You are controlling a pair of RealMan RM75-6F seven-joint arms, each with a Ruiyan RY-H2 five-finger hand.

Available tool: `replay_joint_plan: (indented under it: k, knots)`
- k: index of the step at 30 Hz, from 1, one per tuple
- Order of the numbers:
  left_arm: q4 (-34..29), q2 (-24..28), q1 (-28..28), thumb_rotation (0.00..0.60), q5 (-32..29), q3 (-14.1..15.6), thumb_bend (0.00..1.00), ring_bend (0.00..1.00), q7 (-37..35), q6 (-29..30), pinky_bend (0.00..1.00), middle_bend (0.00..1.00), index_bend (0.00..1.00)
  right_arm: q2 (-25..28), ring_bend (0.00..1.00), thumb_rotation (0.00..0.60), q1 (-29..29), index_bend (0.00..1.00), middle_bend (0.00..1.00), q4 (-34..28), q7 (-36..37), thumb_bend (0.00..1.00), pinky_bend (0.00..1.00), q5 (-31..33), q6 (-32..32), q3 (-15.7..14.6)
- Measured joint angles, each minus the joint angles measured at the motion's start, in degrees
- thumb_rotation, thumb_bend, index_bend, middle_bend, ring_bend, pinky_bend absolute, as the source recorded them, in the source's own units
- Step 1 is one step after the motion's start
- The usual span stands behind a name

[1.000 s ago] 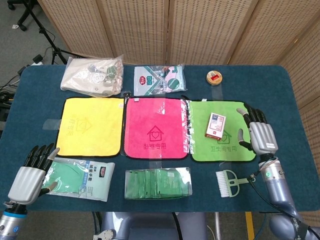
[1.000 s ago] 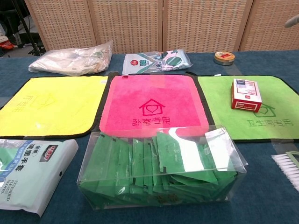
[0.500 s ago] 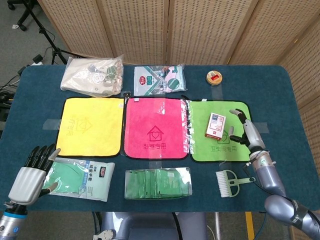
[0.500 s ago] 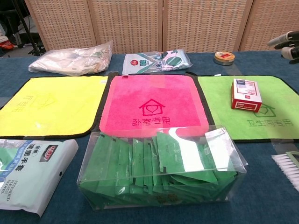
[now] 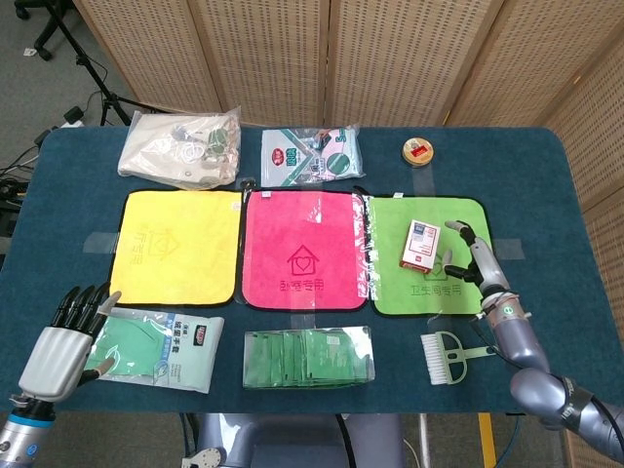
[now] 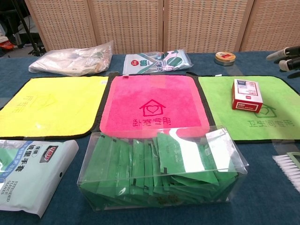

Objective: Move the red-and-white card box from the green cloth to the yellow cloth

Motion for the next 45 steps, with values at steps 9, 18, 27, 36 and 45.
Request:
replay_joint_plan:
  k: [9,18,27,36,45]
  knots:
    - [0.1,-0.2,0.0,0.6,0.1,0.1,0.11,0.0,0.4,-0.1,0.0,0.0,0.0,-1.1,0.0,0.6,1.1,0.13,0.01,4.2,2.0,0.72,0.0,-0.1,-3.4,-1.8]
    - [0.1,-0.1,0.1,0.6,0.3,0.1,0.11,0.0,0.4,0.2,0.0,0.0,0.0,-3.0,0.0,0.6,2.4,0.13,0.01,8.6,2.8,0.72,0.0,-0.9,-7.4,-4.1]
    - [0.1,-0.2,0.0,0.6,0.5,0.3,0.11,0.0,0.5,0.2,0.0,0.0,0.0,-3.6,0.0,0.6,3.7,0.13,0.01,9.3,4.1,0.72,0.0,-1.5,-9.6,-5.3]
    - [0.1,-0.2,0.0,0.6,0.8,0.5,0.11,0.0,0.5,0.0,0.0,0.0,0.0,-4.7,0.0,0.6,5.3,0.13,0.01,9.4,4.6,0.73,0.0,-2.2,-11.3,-6.0]
    - [0.1,-0.3,-0.1,0.6,1.1,0.7,0.11,0.0,0.5,-0.2,0.0,0.0,0.0,-5.6,0.0,0.6,6.7,0.13,0.01,9.2,4.8,0.74,0.0,-3.3,-12.2,-6.7]
